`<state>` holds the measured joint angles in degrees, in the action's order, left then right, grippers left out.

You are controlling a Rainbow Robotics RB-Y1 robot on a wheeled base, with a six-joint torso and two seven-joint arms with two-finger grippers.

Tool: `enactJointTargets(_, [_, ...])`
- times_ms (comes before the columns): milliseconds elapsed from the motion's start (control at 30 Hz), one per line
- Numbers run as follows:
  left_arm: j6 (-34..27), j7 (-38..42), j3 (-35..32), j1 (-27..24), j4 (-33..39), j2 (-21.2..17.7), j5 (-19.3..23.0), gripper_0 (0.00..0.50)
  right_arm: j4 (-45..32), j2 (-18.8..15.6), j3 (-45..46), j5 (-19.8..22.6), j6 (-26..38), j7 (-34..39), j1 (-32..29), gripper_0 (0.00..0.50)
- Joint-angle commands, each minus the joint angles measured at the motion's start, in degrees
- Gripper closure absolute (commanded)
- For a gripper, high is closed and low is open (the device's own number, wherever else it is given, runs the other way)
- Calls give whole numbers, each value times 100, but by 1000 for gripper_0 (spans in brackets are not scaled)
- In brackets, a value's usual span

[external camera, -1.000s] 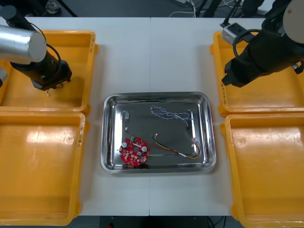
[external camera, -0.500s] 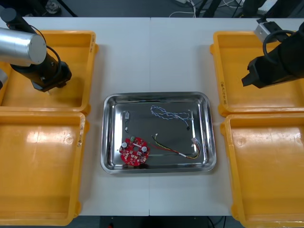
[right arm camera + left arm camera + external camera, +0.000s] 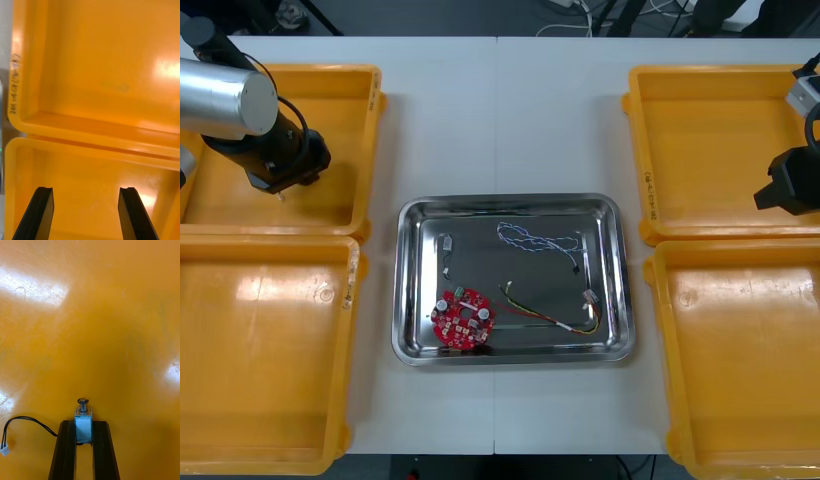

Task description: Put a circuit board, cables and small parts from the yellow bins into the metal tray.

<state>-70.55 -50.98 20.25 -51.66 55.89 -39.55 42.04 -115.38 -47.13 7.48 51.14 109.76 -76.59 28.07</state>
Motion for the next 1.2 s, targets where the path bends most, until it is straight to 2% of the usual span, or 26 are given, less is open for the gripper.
enactJointTargets(33, [-434, -536, -293, -46, 247, -9, -82, 500, -310, -472, 342, 72, 24, 293, -461, 0])
enactJointTargets(333, [-1357, -598, -654, -116, 1073, -141, -389, 500, -336, -745, 465, 160, -7, 487, -786, 0])
enactJointTargets(567, [-2042, -624, -715, -160, 1829, -149, -618, 500, -336, -894, 526, 221, -491, 707, -1173, 0])
enactJointTargets(667, [-2341, -624, -724, -195, 2119, -149, -609, 500, -336, -894, 553, 230, -587, 926, -1287, 0])
enactJointTargets(900, [-3211, -562, -715, -204, 3297, -70, -407, 500, -336, -894, 553, 239, -772, 1568, -1515, 0])
enactJointTargets(1200, [-3809, -123, -372, -327, 4360, 334, -284, 500, -345, -921, 553, 239, -1106, 1515, -1841, 0])
